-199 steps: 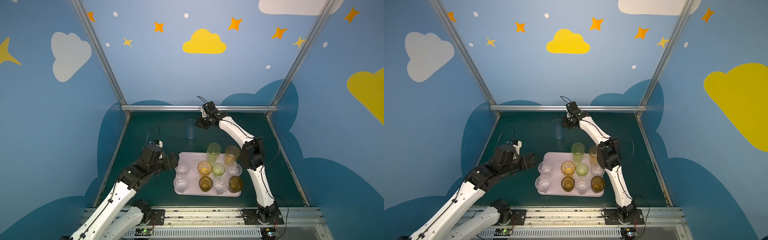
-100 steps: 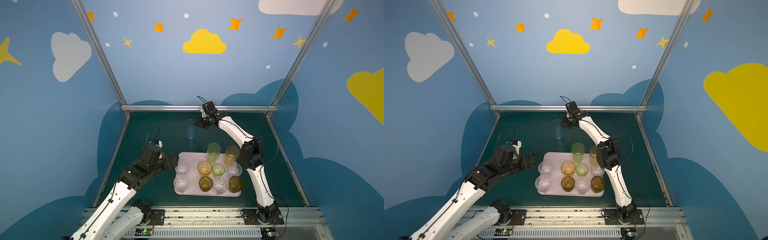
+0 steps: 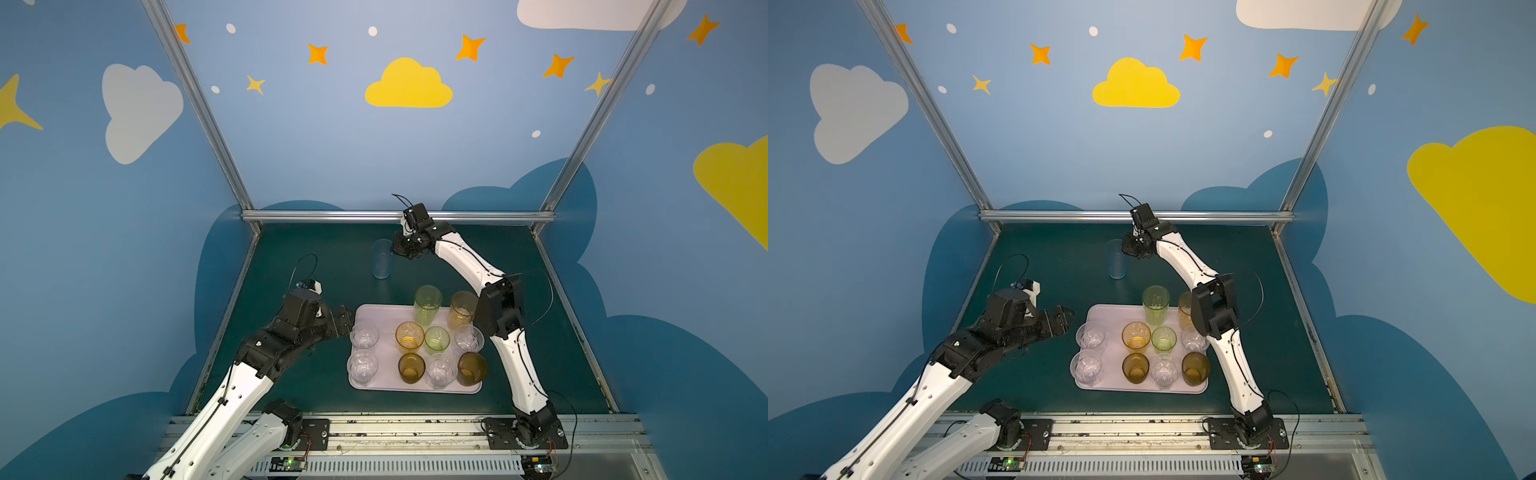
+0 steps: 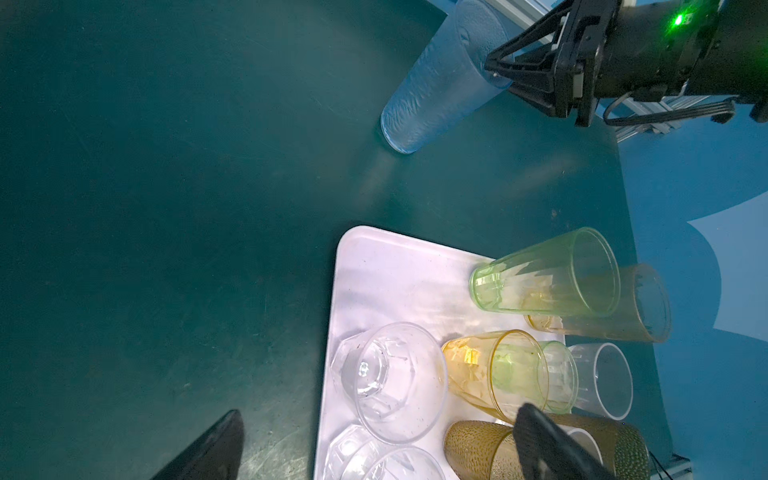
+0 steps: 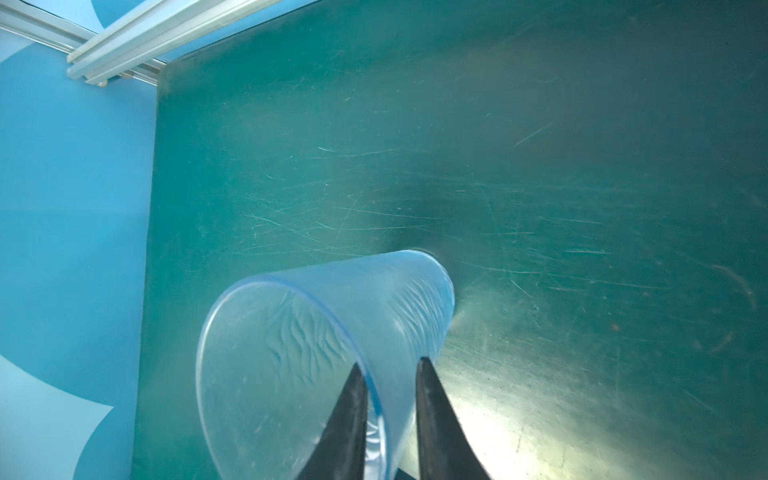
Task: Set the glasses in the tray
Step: 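Lift the frosted blue glass with the right gripper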
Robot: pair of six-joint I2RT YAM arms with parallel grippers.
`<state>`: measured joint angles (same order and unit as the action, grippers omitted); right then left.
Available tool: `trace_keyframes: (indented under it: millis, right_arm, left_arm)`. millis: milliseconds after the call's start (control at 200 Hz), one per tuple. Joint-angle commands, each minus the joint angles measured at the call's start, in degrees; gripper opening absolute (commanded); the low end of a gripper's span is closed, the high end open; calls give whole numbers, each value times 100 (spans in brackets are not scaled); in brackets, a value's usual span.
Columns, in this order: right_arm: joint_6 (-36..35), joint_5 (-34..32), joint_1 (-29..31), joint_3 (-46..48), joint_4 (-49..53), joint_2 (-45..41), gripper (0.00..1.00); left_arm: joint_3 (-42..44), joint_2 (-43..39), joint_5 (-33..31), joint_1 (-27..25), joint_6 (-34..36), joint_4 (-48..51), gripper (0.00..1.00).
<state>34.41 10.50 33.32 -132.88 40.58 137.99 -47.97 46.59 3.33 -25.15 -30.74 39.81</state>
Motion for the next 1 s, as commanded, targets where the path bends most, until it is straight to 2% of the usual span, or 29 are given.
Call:
trace_keyframes:
  millis: [0, 190, 491, 841, 996]
  right_arm:
    - [-48, -110, 29, -142, 176, 48, 18]
    - [-32, -136, 25, -142, 300, 43, 12]
    - [22, -114, 34, -89, 390, -87, 10]
    - [79, -83, 43, 66, 400, -247, 0]
    - [102, -14, 51, 232, 356, -450, 0]
  left_arm:
    - [17, -105, -87, 38, 138, 0, 100]
    - [80, -233, -87, 56, 106, 9, 100]
    - [83, -273, -70, 73, 88, 27, 100]
    - [155, -429, -96, 71, -9, 69, 100]
    - [137, -457, -52, 78, -44, 79, 100]
